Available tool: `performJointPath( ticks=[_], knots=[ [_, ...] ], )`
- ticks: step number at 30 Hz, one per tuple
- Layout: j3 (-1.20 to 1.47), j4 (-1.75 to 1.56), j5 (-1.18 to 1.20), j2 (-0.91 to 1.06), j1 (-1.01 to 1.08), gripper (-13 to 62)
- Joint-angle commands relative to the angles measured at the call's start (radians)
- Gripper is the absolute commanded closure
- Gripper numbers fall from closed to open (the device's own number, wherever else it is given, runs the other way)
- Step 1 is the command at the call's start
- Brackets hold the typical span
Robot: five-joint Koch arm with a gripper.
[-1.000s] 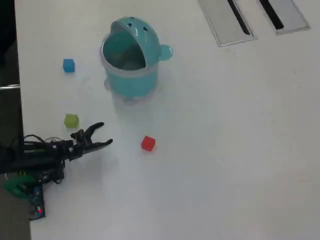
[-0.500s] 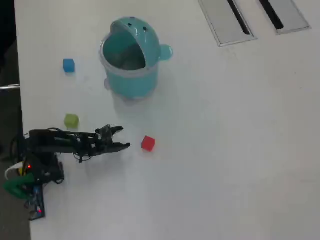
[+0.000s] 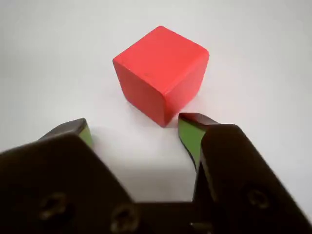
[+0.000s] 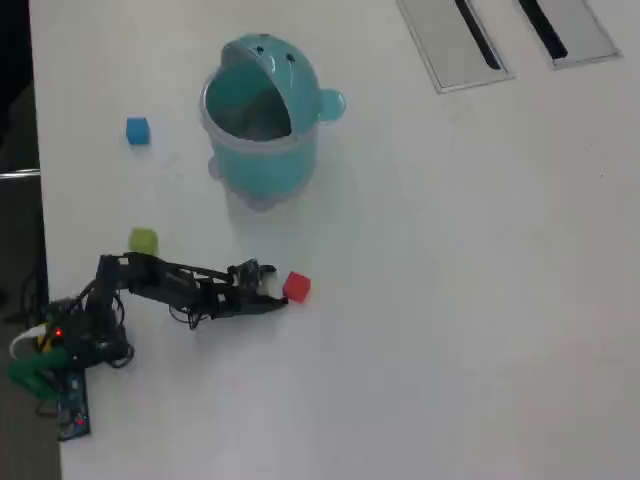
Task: Grasp RGB lego blocks and put them in the bin one by one.
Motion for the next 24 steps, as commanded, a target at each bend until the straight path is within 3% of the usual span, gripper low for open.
performJointPath(
  ticks=[1,21,24],
  knots=[
    [-0.08,-0.087,0.002,-0.003,-0.003,17.2],
    [-0.325,-0.219,-0.023,-0.268,0.051,17.3],
    [-0.322,-0.218,-0.023,-0.27,0.064,25.0]
  ],
)
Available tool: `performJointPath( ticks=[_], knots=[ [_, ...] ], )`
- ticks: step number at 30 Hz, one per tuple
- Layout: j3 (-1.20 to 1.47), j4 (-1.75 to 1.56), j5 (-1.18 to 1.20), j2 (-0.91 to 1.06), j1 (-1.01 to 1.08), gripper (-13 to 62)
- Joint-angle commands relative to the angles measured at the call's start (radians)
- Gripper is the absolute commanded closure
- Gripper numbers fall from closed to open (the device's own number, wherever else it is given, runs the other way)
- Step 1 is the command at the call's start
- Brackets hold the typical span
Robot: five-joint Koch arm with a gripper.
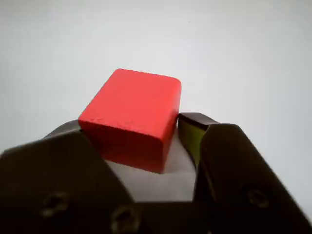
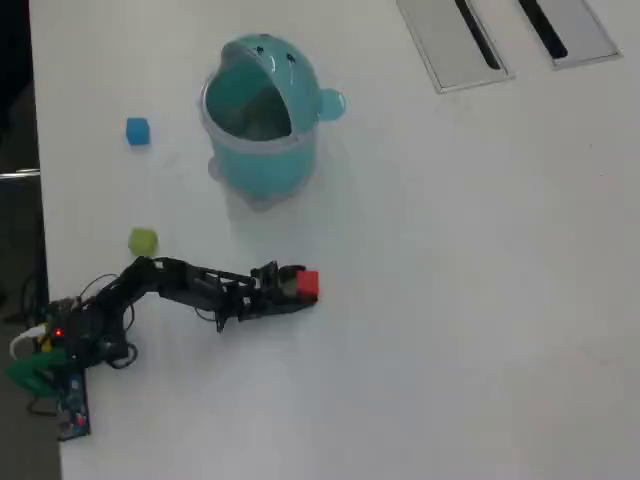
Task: Grasp RGB lego blocks and put them in the bin one by one.
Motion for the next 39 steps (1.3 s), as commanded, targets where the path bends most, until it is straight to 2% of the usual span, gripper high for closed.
performJointPath(
  ticks=[1,3,4,22,31,39],
  knots=[
    [-0.028,-0.066,0.003,0.014,0.021,29.4],
    [-0.025,-0.089,0.009,0.031,0.026,36.6],
    [-0.023,-0.104,0.017,0.041,0.026,37.7],
    [0.225,0.003,0.046,0.592,-0.144,37.7],
    [0.273,0.199,0.081,0.885,-0.281,37.7],
    [0.244,0.393,0.081,1.069,-0.434,37.7]
  ],
)
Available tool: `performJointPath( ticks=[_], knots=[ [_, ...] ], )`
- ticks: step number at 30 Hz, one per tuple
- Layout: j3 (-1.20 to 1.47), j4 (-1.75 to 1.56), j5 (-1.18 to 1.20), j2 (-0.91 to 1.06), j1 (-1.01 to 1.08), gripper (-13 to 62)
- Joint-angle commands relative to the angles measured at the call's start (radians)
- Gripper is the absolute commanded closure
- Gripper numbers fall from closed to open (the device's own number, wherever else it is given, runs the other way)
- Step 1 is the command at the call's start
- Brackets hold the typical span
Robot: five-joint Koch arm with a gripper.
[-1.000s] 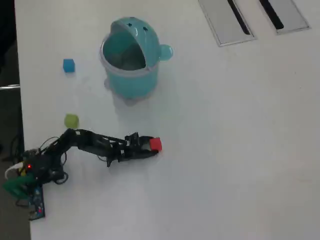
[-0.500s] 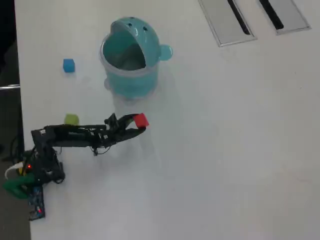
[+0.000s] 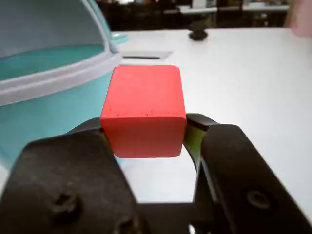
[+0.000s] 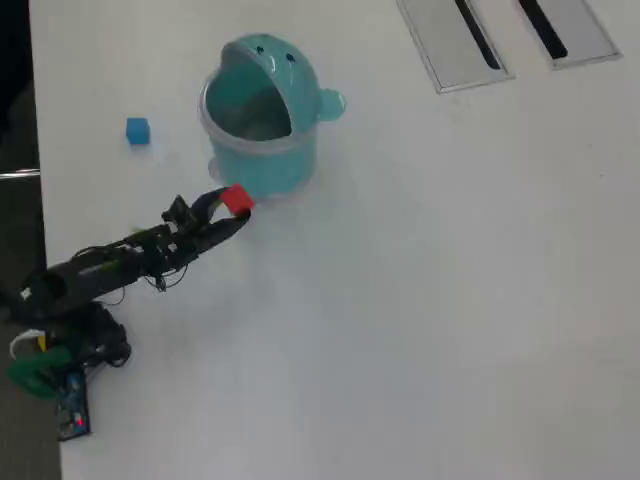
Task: Grasp RGB lego blocks and put them in the bin one by one.
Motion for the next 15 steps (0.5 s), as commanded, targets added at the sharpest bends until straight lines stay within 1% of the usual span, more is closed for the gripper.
performJointPath(
  ticks=[1,7,8,15],
  knots=[
    [-0.078,0.038,0.008,0.075,-0.043,37.7],
    [-0.253,0.268,-0.023,0.155,-0.213,37.8],
    [-0.322,0.322,-0.028,0.155,-0.253,37.8],
    [-0.515,0.402,-0.057,0.107,-0.347,37.8]
  ],
)
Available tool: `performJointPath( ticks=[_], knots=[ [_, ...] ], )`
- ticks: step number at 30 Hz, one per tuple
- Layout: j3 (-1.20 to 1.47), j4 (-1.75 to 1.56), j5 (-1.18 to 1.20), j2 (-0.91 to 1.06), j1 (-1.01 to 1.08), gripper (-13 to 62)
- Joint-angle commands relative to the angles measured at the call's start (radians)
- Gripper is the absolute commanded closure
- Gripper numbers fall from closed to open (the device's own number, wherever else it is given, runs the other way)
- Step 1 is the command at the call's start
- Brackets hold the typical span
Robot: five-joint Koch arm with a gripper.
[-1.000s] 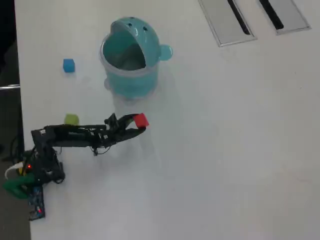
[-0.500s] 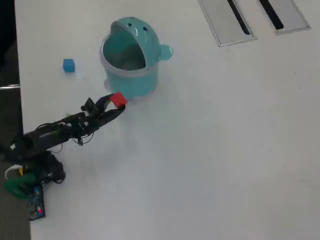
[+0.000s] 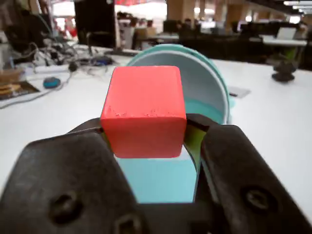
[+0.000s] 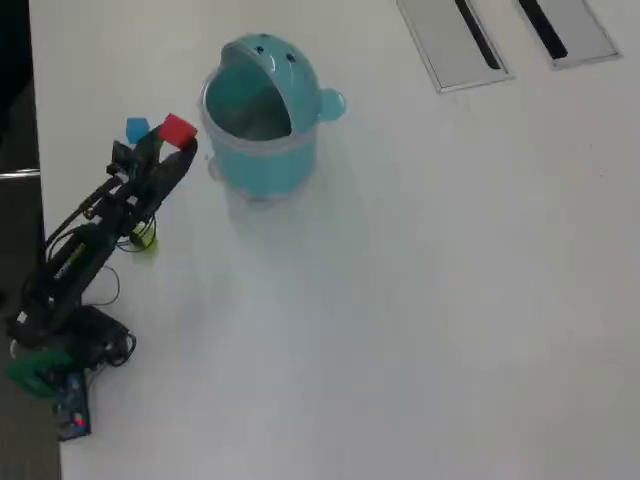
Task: Grasp RGB lego blocks and put them in the bin one by one.
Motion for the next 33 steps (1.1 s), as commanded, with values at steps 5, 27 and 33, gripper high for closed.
performJointPath(
  ticks=[5,27,33],
  knots=[
    [-0.324,0.021,-0.005,-0.155,-0.026,37.8],
    [-0.937,-0.008,-0.124,-0.825,0.055,23.8],
    [-0.893,-0.005,-0.141,-0.784,0.055,22.2]
  ],
)
